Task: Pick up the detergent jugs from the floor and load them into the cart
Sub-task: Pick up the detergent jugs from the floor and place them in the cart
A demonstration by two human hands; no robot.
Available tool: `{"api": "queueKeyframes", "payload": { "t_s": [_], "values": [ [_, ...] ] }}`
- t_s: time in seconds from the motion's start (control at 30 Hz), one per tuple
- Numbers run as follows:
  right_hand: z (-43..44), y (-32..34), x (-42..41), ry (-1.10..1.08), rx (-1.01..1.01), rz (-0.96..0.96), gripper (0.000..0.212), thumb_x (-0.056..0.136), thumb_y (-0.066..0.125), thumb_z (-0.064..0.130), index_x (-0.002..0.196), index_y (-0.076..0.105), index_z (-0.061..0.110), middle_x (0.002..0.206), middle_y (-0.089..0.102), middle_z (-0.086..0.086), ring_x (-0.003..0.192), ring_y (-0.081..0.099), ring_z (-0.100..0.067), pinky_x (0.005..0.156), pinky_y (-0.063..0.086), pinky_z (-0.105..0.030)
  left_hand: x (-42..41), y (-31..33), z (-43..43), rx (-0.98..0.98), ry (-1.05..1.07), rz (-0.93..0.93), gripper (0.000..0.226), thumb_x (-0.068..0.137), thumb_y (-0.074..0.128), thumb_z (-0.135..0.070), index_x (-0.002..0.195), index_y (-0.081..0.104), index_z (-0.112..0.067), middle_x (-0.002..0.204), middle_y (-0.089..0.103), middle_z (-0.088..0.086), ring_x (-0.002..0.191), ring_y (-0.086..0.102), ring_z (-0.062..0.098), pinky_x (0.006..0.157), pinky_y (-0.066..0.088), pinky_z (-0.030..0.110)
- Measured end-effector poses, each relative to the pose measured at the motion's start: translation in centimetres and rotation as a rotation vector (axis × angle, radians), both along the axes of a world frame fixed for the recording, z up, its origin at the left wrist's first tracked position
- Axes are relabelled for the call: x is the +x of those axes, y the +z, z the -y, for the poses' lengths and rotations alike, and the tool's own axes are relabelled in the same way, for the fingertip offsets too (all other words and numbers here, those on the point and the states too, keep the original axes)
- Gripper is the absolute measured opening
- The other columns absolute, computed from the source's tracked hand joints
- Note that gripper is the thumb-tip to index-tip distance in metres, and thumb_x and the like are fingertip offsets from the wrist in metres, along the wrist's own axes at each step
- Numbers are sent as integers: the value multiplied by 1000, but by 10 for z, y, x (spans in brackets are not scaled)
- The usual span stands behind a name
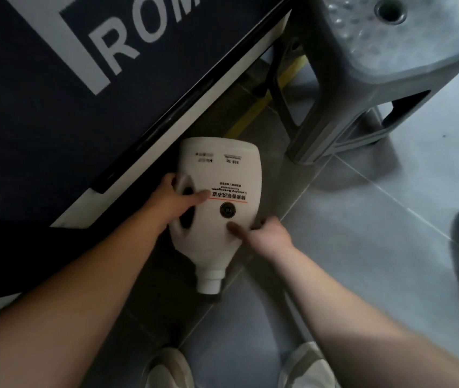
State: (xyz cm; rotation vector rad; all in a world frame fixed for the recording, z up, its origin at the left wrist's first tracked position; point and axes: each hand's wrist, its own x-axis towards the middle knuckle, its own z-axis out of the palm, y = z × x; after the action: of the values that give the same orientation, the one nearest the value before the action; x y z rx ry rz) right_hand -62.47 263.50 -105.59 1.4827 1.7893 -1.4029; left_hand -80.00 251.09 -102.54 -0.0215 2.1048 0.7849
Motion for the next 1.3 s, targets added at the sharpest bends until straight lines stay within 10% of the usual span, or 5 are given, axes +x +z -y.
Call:
{"api": "queueKeyframes", "payload": {
  "t_s": [0.23,0.43,0.6,1.1,1.3],
  "values": [
    [7,-2,22,-211,-66,1,116,36,84,79,131,58,17,124,72,-2,113,71,-25,98,60,-41,-13,0,-35,7,-406,59,106,79,89,-41,164,26,-32,168,35,3,153,36,31,121,33,52],
    [-80,32,-17,126,485,-68,116,71,84,69,156,32,9,156,40,-15,142,45,-37,116,42,-48,46,0,-4,-102,-211,-5,135,71,94,-46,166,-1,-38,175,0,5,161,11,39,122,28,62],
    [-85,38,-62,476,340,-113,102,79,80,63,162,29,31,151,47,-11,126,61,-34,101,56,-46,113,-24,35,-218,-377,-172,159,57,101,-47,162,-19,-40,169,-28,-4,160,-3,38,127,24,58],
    [-35,42,40,-158,258,227,85,75,85,61,128,44,8,132,64,-17,123,63,-41,101,53,-50,4,6,-2,-238,-1091,-311,132,74,92,-29,164,-3,-47,174,-14,-11,162,5,33,127,21,56],
    [-20,44,59,-81,103,342,101,73,87,60,140,36,3,146,55,-16,136,55,-35,106,46,-40,-9,8,11,-102,-646,-329,122,75,93,-33,166,12,-40,175,6,2,160,14,35,125,28,61]
  ]
}}
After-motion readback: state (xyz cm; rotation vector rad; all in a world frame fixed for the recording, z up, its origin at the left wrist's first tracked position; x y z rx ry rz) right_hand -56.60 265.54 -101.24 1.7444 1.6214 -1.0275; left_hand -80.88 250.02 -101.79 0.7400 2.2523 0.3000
